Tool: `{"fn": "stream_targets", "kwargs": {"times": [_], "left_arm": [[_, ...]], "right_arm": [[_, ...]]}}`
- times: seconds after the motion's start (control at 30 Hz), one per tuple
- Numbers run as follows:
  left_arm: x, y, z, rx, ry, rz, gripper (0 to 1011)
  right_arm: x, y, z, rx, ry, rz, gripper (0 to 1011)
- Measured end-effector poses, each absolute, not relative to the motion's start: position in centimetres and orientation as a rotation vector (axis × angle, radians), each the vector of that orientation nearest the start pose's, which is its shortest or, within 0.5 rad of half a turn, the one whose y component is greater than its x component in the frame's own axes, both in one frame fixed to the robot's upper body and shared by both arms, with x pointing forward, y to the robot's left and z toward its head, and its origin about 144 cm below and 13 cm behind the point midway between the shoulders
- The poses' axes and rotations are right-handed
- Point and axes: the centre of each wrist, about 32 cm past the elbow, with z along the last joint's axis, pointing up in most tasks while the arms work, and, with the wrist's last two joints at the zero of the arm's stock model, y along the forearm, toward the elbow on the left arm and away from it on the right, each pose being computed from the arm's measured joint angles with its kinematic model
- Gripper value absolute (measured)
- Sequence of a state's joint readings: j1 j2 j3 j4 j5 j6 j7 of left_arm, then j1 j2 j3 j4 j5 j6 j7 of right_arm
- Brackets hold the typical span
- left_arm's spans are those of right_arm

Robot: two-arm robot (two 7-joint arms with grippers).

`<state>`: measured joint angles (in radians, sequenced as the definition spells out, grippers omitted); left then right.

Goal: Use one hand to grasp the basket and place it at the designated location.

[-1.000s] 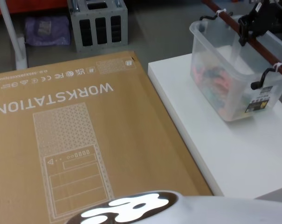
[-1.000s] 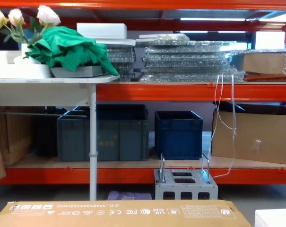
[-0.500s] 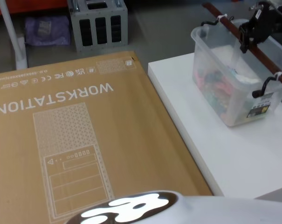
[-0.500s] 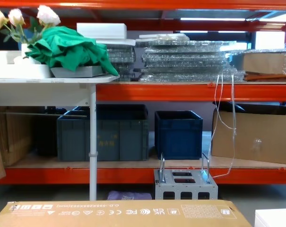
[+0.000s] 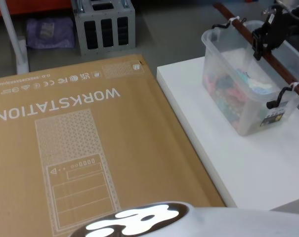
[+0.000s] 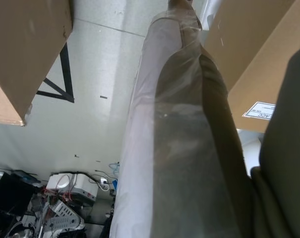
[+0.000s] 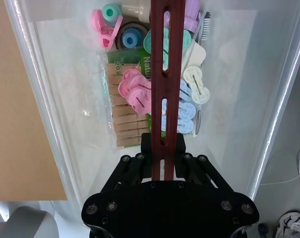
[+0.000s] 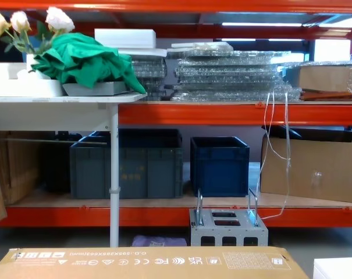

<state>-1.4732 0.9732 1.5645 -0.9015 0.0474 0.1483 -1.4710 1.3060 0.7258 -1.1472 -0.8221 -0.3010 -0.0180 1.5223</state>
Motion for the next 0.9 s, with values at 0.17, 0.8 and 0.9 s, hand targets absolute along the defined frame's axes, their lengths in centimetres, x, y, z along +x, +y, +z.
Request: {"fn": "stream_targets", "kwargs": {"times": [0.17,0.8,0.9], "left_arm": [[61.69,49.54,139.61,1.629,0.163,0.177,0],[61.69,49.54,139.60,1.629,0.163,0.177,0],[61.69,49.53,139.60,1.629,0.163,0.177,0]], "right_arm": [[66.69,-40.56,139.63,-1.559,-0.121,-0.009,234],[67.22,-40.71,139.60,-1.540,-0.110,-0.011,346],[67.21,-40.76,139.68,-1.539,-0.112,-0.016,419]]}}
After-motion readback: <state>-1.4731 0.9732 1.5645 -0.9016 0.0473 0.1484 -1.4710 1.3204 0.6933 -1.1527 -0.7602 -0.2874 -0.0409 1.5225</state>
